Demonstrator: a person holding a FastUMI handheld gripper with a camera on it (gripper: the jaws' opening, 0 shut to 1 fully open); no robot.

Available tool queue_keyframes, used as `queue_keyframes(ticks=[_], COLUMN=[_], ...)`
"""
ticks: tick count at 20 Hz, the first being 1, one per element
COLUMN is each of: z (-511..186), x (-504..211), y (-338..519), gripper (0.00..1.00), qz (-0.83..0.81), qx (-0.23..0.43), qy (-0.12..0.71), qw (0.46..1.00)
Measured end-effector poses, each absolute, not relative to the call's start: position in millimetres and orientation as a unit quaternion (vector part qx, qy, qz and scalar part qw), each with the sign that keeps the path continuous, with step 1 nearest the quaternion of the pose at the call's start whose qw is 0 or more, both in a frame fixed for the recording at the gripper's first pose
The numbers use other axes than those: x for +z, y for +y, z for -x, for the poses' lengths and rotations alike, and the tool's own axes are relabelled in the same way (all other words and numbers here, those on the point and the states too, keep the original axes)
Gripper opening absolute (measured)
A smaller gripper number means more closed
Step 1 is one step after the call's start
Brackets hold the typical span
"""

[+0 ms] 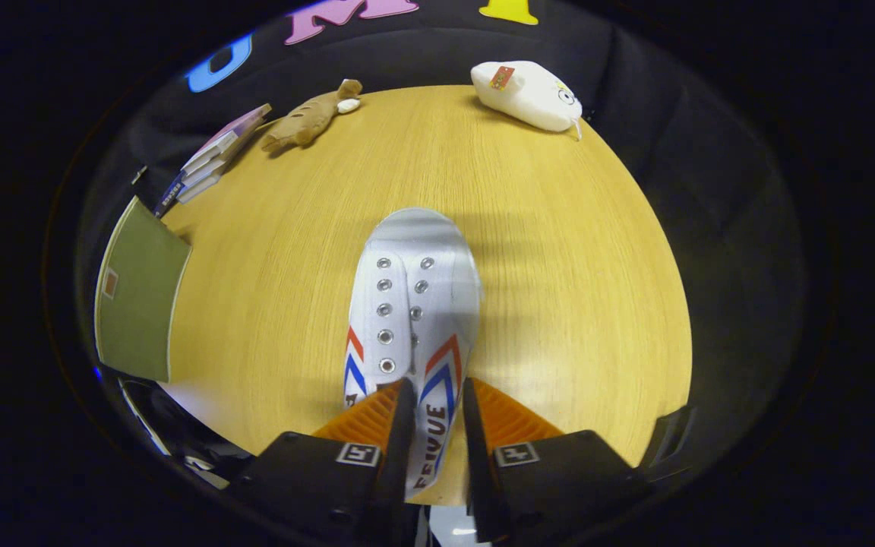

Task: Open the storage box then place both shoes into the box .Put the left shoe in first, then the right shoe, with the right side of both shoes facing outward in a uniform manner.

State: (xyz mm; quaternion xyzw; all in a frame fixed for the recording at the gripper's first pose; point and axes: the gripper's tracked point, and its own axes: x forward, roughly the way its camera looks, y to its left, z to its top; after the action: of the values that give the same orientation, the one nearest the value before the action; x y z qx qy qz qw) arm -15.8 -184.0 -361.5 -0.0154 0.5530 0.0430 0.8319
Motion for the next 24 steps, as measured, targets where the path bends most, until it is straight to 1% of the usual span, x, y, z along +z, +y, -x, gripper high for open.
queue_keyframes(ticks=[1, 2, 4, 5, 6, 7, 8, 10, 11, 15, 19, 24], z=[17, 17, 15, 15, 15, 16, 15, 11, 12, 21, 29, 35], x=[-369, -366, -365, -364, -364, -365, -365, -366, -363, -343, -309, -252], y=[-185, -184, -186, -188, -189, -189, -190, -190, -189, -175, -137, -65], gripper=[0.39, 0.36, 0.27, 0.24, 0.16, 0.13, 0.08, 0.08, 0.05, 0.05, 0.05, 0.05], qz=[0.012, 0.010, 0.000, -0.005, -0.008, -0.006, -0.007, -0.022, -0.037, -0.076, -0.104, -0.130], qx=[0.040, 0.037, 0.026, 0.018, 0.014, 0.014, 0.013, 0.003, 0.000, -0.011, -0.017, 0.008], qy=[0.552, 0.552, 0.552, 0.553, 0.551, 0.550, 0.548, 0.548, 0.550, 0.550, 0.541, 0.521], qw=[0.833, 0.833, 0.834, 0.833, 0.834, 0.835, 0.836, 0.836, 0.834, 0.832, 0.834, 0.844])
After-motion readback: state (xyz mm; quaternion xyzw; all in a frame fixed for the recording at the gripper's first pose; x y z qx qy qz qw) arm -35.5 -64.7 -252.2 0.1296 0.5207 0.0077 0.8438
